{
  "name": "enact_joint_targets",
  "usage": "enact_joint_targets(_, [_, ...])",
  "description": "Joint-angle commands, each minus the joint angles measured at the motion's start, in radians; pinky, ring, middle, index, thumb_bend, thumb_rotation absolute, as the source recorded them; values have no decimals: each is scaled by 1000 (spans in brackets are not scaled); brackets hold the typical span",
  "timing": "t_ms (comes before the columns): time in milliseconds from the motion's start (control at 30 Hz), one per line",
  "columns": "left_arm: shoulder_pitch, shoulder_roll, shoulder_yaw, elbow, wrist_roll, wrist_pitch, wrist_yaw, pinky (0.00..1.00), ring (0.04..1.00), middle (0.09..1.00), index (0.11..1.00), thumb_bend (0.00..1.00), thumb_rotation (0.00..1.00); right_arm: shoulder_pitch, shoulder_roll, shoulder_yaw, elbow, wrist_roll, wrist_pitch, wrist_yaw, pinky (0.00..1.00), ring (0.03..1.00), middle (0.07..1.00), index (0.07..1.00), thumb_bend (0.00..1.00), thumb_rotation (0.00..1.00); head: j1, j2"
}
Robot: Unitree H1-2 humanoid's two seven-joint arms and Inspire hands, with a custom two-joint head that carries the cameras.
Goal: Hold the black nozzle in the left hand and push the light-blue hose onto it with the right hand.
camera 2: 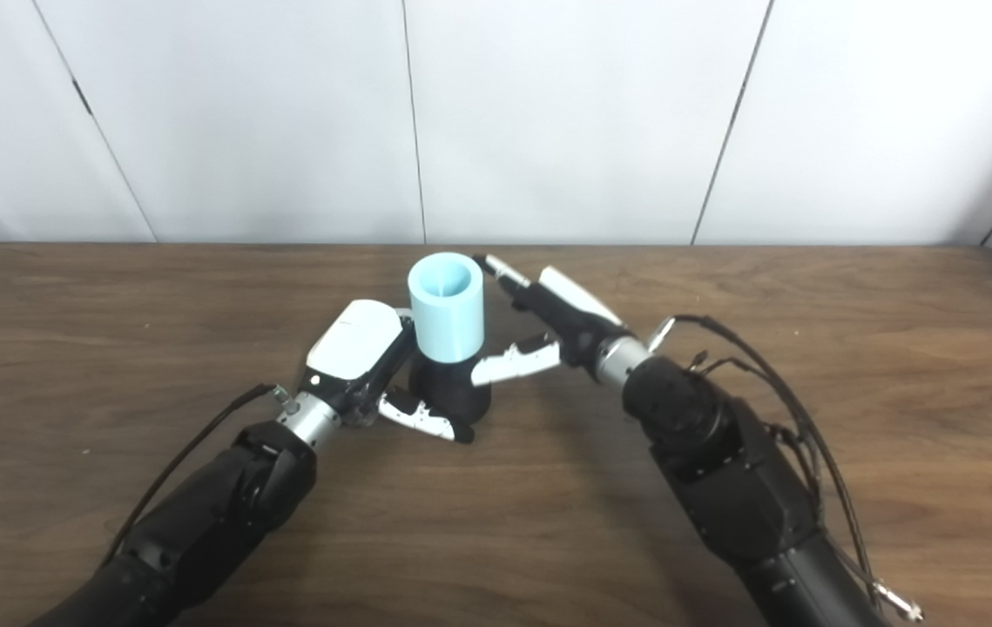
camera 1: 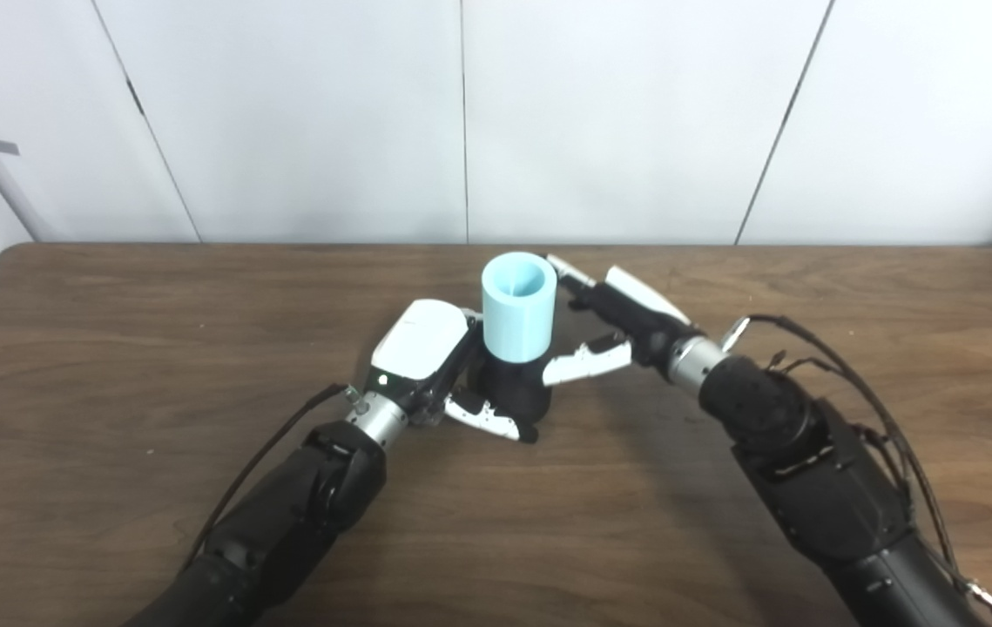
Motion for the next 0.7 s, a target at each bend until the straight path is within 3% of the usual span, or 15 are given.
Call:
enact_joint_targets(0, [117,-8,-91,87,29,-1,-182,545,574,487,484,526,0,-63,-13,-33,-64,12,-5,3,935,1000,1000,1000,1000,457,1,1])
enact_joint_targets(100, [117,-8,-89,92,26,-8,-173,538,561,486,483,526,0,-59,-19,-55,-72,30,-2,13,987,1000,1000,1000,1000,438,2,2])
enact_joint_targets(200, [120,-8,-84,92,19,-11,-170,550,561,487,482,526,0,-54,-20,-91,-82,67,-29,13,949,1000,1000,1000,1000,433,5,4])
enact_joint_targets(267, [119,-7,-84,95,18,-14,-171,556,563,484,485,526,0,-50,-25,-114,-98,96,-89,9,906,1000,1000,1000,1000,477,4,4])
enact_joint_targets(400, [117,-5,-86,97,23,-10,-172,539,564,486,483,526,0,-48,-29,-152,-149,171,-176,25,992,1000,1000,1000,1000,526,4,3])
enact_joint_targets(500, [116,-7,-84,101,19,-12,-171,534,561,483,485,526,0,-46,-49,-155,-192,191,-226,44,1000,1000,1000,1000,1000,633,4,0])
enact_joint_targets(600, [112,-9,-83,109,17,-18,-168,533,563,477,489,526,0,-44,-91,-130,-228,134,-317,50,1000,1000,1000,1000,981,839,3,-2])
enact_joint_targets(667, [110,-10,-83,116,19,-24,-162,522,559,477,489,526,0,-49,-114,-112,-240,99,-373,59,1000,1000,1000,1000,951,894,2,-4])
